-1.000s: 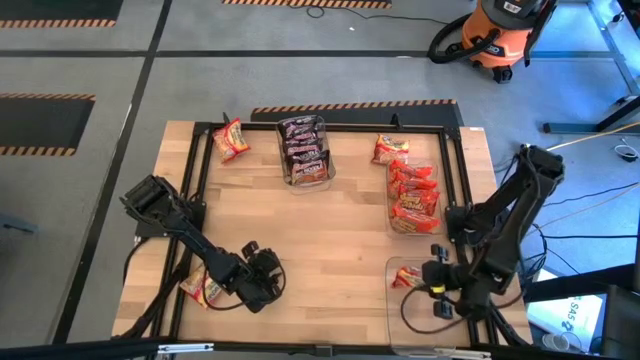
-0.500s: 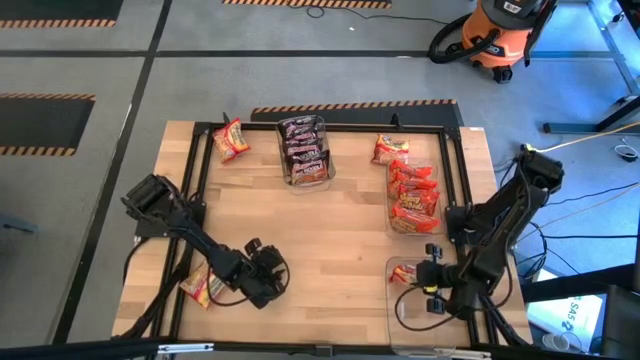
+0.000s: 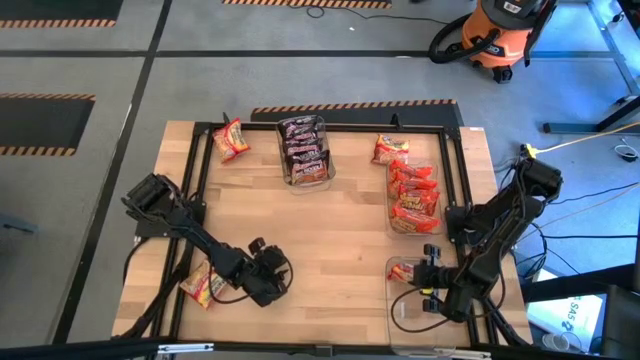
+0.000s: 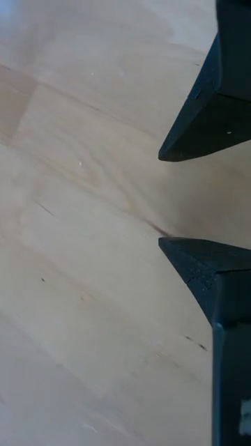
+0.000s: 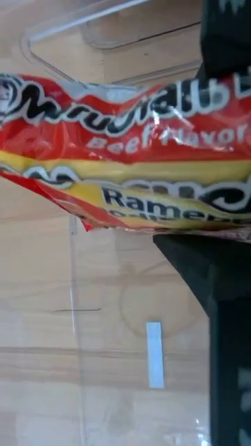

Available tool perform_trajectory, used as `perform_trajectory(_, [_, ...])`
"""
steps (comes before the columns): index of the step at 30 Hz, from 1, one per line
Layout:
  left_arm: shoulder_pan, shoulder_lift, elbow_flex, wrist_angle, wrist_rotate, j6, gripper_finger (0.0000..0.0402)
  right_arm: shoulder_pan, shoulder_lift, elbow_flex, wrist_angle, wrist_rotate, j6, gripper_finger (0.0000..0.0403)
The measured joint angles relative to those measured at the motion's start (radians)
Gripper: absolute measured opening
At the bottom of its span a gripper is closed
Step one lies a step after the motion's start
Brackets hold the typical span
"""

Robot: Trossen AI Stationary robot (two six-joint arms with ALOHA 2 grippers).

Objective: Sort Maruchan noodles
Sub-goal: Put the red noodle pack into the bottom transparent bin

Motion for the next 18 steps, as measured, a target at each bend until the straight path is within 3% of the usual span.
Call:
perform_trajectory(8, [0.000,0.000,0.000,0.004,0.002,0.002,0.0185,0.000,-0.001,0.070,-0.097,-0.056,0.000,0.0204])
perform_trajectory(18, [0.000,0.000,0.000,0.012,0.015,0.002,0.0185,0.000,-0.001,0.215,-0.357,-0.030,0.013,0.0200])
